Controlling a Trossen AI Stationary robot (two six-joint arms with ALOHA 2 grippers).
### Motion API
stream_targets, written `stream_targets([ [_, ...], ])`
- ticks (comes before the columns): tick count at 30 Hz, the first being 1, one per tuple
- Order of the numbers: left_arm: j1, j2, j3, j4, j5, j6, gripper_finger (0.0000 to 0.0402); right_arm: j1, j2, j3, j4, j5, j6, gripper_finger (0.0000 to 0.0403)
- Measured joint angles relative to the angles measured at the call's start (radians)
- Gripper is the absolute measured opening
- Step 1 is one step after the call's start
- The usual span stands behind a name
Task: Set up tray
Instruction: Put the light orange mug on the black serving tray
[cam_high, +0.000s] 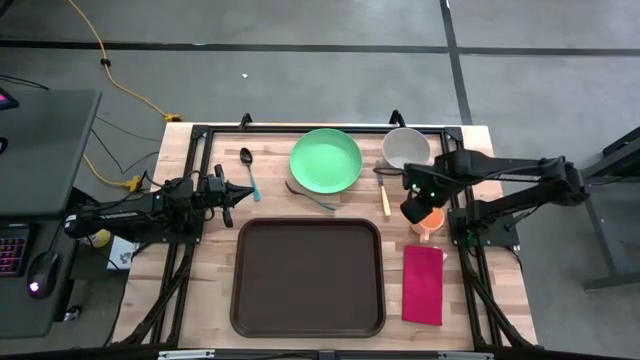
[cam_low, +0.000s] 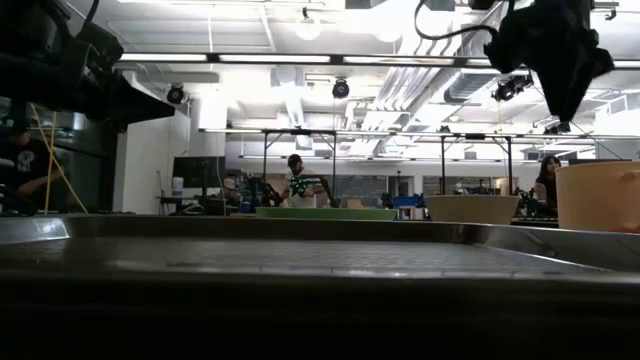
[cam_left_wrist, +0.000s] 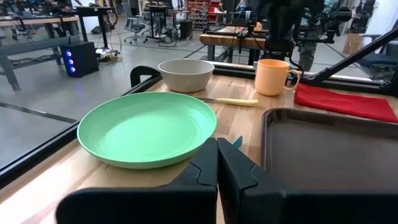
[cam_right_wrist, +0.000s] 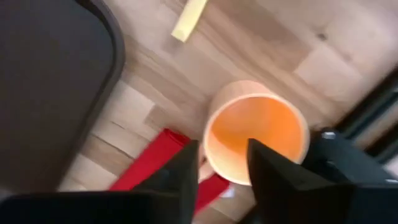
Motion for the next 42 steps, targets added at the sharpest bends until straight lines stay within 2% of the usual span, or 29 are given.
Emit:
stream_targets([
  [3, 0.000, 0.000, 0.000, -0.001, 0.000, 0.000, 0.0031, 0.000, -0.001, -0.061, 0.067, -0.023, 0.060, 0.0163],
  [6, 0.000, 0.000, 0.000, -0.013, 0.000, 0.000, 0.0031, 0.000, 0.000, -0.134, 0.121, -0.026, 0.115, 0.0190],
  [15, 0.000, 0.000, 0.001, -0.031, 0.003, 0.008, 0.0031, 0.000, 0.000, -0.327, 0.301, -0.052, 0.276, 0.0193],
  [19, 0.000, 0.000, 0.000, -0.031, 0.009, 0.030, 0.0031, 0.001, 0.000, -0.360, 0.320, -0.073, 0.335, 0.0174],
  [22, 0.000, 0.000, 0.001, -0.032, 0.021, 0.034, 0.0031, 0.001, 0.000, -0.360, 0.320, -0.068, 0.342, 0.0145],
  [30, 0.000, 0.000, 0.001, -0.034, 0.029, 0.034, 0.0031, 0.001, 0.000, -0.312, 0.319, -0.040, 0.293, 0.0012],
  [35, 0.000, 0.000, 0.001, -0.034, 0.029, 0.034, 0.0031, 0.001, 0.000, -0.243, 0.283, -0.046, 0.255, 0.0003],
  [42, 0.000, 0.000, 0.000, -0.034, 0.029, 0.035, 0.0031, 0.014, 0.000, -0.057, 0.140, -0.014, 0.191, 0.0001],
])
